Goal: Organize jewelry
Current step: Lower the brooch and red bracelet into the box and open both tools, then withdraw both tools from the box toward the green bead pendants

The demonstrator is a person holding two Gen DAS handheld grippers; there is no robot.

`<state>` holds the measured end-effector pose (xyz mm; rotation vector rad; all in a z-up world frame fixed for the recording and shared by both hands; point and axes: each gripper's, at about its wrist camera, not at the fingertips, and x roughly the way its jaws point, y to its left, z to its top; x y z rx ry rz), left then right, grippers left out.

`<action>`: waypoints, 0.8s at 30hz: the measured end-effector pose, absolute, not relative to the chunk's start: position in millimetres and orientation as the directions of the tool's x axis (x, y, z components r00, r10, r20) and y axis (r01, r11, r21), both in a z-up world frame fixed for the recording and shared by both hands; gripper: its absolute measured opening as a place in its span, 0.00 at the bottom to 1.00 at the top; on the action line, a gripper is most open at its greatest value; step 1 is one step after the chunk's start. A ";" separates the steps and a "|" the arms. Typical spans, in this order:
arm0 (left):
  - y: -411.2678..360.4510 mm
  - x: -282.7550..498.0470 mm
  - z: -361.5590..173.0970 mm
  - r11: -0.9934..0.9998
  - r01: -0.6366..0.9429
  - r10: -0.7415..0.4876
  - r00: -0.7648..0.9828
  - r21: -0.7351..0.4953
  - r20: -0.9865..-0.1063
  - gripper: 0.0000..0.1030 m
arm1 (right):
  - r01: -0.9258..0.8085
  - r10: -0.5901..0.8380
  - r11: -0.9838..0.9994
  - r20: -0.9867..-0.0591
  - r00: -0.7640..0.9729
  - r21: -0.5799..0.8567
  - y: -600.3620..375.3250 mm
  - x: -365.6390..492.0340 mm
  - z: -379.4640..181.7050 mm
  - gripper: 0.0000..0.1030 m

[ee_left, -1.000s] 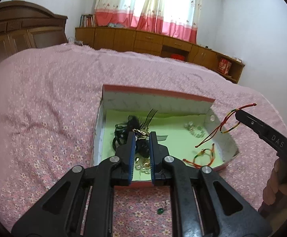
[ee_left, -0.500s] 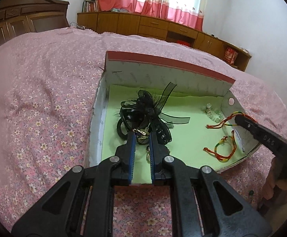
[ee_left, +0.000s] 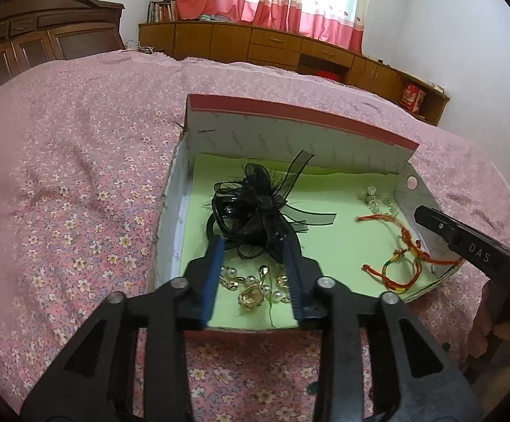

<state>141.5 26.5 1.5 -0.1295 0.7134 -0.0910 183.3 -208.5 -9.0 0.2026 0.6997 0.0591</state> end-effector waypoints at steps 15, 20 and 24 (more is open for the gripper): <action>30.6 118.8 25.8 0.983 0.044 -0.148 0.767 -0.179 -0.625 0.31 | 0.002 0.151 0.967 -0.582 0.799 0.253 -219.9 152.2 25.7 0.36; 28.3 105.8 40.8 0.982 0.060 -0.157 0.782 -0.177 -0.603 0.31 | -0.012 0.159 0.966 -0.556 0.816 0.260 -221.7 135.1 40.0 0.38; 26.1 97.1 51.0 0.980 0.075 -0.170 0.790 -0.183 -0.589 0.31 | -0.027 0.166 0.966 -0.536 0.828 0.257 -220.8 120.5 50.7 0.40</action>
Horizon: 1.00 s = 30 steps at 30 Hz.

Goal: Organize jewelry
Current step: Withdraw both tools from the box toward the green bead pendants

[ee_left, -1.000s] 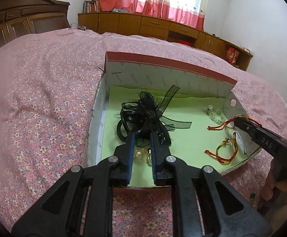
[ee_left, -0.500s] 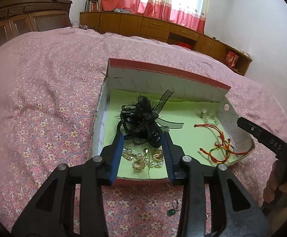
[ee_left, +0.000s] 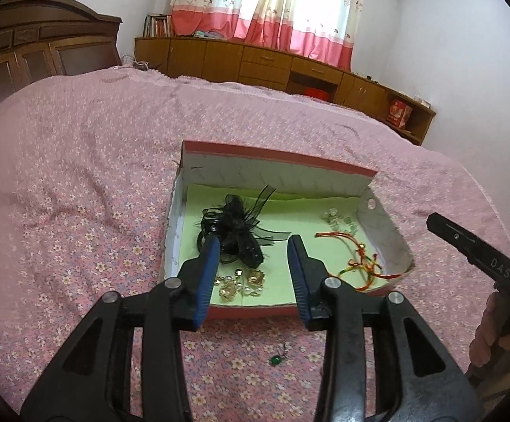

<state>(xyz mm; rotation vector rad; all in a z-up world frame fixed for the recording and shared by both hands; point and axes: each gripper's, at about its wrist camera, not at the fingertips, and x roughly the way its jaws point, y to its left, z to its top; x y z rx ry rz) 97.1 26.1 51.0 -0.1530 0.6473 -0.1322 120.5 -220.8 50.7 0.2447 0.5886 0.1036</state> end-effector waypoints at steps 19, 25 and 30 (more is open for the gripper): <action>12.0 70.5 37.2 0.978 0.113 -0.201 0.725 -0.174 -0.659 0.31 | -0.027 0.180 0.966 -0.597 0.782 0.256 -222.6 70.0 42.4 0.42; 11.6 67.3 27.0 0.980 0.106 -0.194 0.700 -0.168 -0.688 0.31 | -0.020 0.182 0.968 -0.644 0.743 0.250 -219.7 65.1 29.3 0.42; 11.1 65.9 17.3 0.981 0.105 -0.193 0.678 -0.166 -0.709 0.31 | -0.025 0.190 0.969 -0.676 0.712 0.247 -215.7 59.9 16.8 0.42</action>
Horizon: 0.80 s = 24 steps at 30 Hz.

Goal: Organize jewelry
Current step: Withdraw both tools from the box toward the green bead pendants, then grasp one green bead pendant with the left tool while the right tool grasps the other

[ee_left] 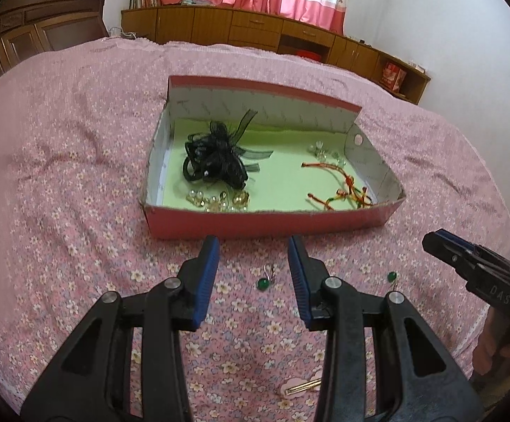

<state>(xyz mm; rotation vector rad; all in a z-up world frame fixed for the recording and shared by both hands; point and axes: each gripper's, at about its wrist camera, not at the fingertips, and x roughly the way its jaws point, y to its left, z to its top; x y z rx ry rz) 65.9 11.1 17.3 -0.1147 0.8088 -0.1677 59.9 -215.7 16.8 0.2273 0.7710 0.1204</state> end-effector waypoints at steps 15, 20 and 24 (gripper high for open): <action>3.3 69.2 -14.0 0.979 0.117 -0.205 0.610 -0.169 -0.766 0.31 | -0.025 0.217 0.965 -0.734 0.644 0.262 -210.5 54.8 -13.4 0.42; -0.1 72.7 -24.5 0.976 0.122 -0.220 0.585 -0.183 -0.781 0.31 | -0.020 0.221 0.963 -0.746 0.629 0.269 -209.7 56.4 -20.6 0.42; -3.3 74.3 -29.2 0.973 0.134 -0.229 0.583 -0.185 -0.780 0.30 | -0.020 0.229 0.961 -0.754 0.616 0.276 -209.6 56.7 -26.6 0.42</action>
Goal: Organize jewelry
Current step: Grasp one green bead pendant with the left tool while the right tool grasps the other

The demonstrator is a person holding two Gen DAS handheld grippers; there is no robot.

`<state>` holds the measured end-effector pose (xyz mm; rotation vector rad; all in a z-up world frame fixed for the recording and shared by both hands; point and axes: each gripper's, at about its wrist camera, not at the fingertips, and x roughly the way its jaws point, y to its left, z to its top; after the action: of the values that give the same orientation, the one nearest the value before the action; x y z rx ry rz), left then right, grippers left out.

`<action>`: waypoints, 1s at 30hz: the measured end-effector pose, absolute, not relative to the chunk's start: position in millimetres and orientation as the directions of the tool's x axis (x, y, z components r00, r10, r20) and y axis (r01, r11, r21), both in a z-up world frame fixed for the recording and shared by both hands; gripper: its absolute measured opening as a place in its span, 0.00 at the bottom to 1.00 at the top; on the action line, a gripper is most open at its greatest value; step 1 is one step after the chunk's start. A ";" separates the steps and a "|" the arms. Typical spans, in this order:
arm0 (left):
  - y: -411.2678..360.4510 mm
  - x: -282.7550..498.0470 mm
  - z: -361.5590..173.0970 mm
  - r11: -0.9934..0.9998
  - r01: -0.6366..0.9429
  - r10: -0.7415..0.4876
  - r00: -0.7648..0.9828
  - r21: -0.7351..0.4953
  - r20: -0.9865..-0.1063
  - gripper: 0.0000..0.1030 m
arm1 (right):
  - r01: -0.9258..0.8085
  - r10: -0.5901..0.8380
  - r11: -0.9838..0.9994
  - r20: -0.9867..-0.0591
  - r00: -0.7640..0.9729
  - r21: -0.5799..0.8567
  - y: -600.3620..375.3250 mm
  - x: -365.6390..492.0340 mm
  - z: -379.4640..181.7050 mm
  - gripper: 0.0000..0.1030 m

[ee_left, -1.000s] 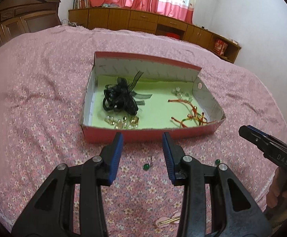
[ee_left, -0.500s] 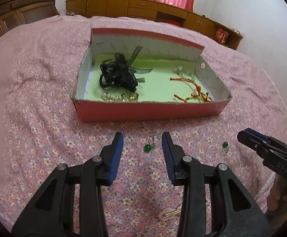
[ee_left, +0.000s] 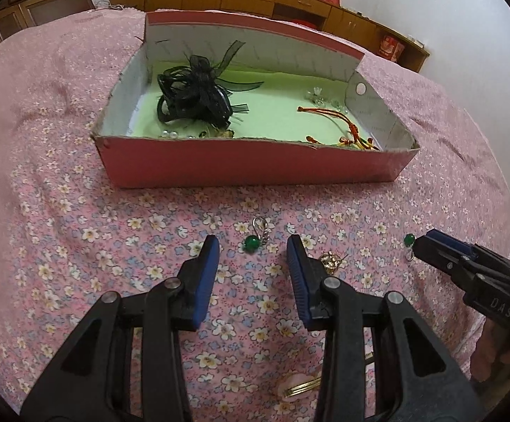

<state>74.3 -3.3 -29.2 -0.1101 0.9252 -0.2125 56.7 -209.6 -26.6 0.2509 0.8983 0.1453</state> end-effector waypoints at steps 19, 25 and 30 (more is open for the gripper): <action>-4.9 80.9 -38.5 0.962 0.152 -0.272 0.572 -0.226 -0.774 0.01 | -0.030 0.242 0.959 -0.760 0.603 0.281 -209.6 60.5 -37.7 0.36; -2.1 76.3 -34.2 0.957 0.153 -0.288 0.574 -0.245 -0.767 0.01 | -0.048 0.247 0.961 -0.759 0.602 0.274 -206.0 63.1 -38.3 0.20; -0.2 69.4 -26.2 0.957 0.159 -0.289 0.588 -0.243 -0.755 0.01 | -0.068 0.264 0.957 -0.754 0.601 0.281 -202.6 62.2 -38.1 0.11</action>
<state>69.4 -0.2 -26.2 -0.1549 0.9062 -0.2626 62.2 -202.6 -38.1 0.2329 0.9078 0.1943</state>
